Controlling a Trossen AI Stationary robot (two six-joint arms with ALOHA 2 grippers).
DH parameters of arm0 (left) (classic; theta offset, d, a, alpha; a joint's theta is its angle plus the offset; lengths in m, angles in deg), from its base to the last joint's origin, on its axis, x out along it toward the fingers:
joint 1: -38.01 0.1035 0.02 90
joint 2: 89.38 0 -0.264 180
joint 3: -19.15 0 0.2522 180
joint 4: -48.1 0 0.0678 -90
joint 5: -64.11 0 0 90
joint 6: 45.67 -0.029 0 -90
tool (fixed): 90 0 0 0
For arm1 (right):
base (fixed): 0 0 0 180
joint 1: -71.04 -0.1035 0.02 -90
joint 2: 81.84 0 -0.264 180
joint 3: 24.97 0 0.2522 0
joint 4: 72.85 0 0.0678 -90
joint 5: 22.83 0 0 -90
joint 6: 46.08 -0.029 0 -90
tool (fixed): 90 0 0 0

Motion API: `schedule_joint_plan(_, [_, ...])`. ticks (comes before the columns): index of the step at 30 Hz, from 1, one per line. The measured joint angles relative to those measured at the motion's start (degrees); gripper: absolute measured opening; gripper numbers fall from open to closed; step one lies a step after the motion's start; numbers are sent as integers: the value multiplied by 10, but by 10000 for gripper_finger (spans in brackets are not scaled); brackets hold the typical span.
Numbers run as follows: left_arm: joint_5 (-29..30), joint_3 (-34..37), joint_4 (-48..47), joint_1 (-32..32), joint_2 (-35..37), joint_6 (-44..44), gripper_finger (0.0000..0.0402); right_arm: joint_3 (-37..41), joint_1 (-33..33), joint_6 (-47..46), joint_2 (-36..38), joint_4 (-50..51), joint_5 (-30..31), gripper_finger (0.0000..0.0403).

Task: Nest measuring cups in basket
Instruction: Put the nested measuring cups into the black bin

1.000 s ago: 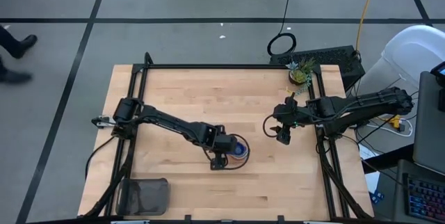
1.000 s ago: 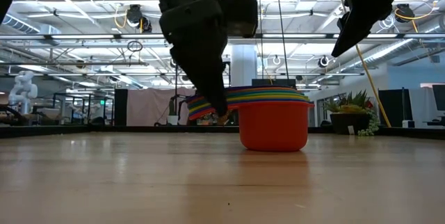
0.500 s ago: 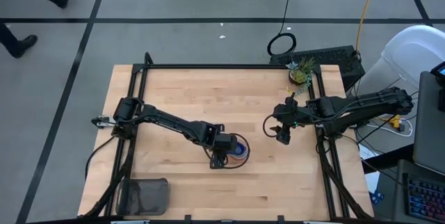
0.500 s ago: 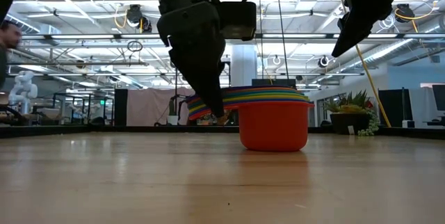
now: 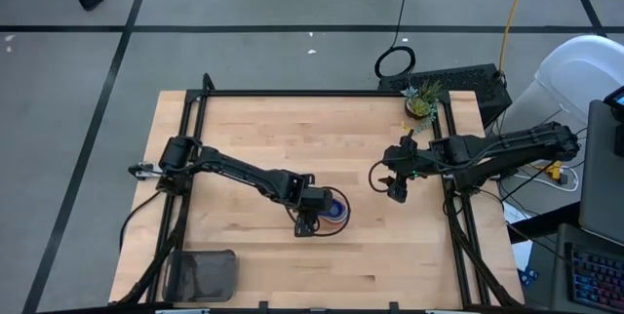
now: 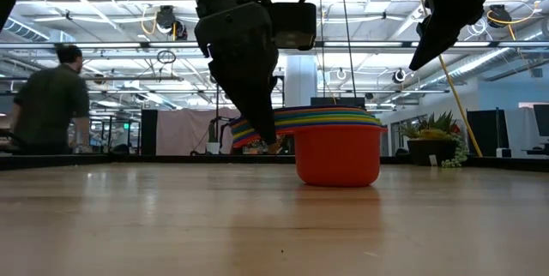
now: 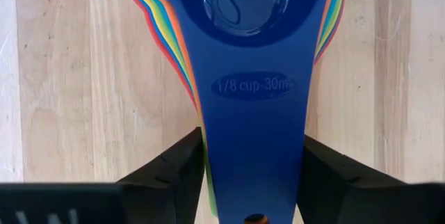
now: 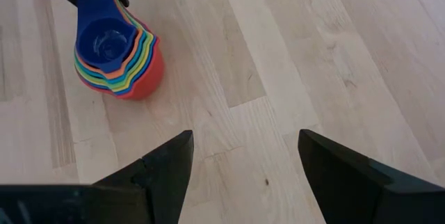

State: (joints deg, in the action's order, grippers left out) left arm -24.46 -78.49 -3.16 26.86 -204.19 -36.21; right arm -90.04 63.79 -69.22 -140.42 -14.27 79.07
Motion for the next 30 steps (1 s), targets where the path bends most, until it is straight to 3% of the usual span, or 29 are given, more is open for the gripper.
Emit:
schedule_joint_plan(6, [0,0,0,0,0,1,208,0,0,0,0,0,0,254])
schedule_joint_plan(30, [-4,0,-41,-4,0,-2,209,0,0,13,0,-25,0,254])
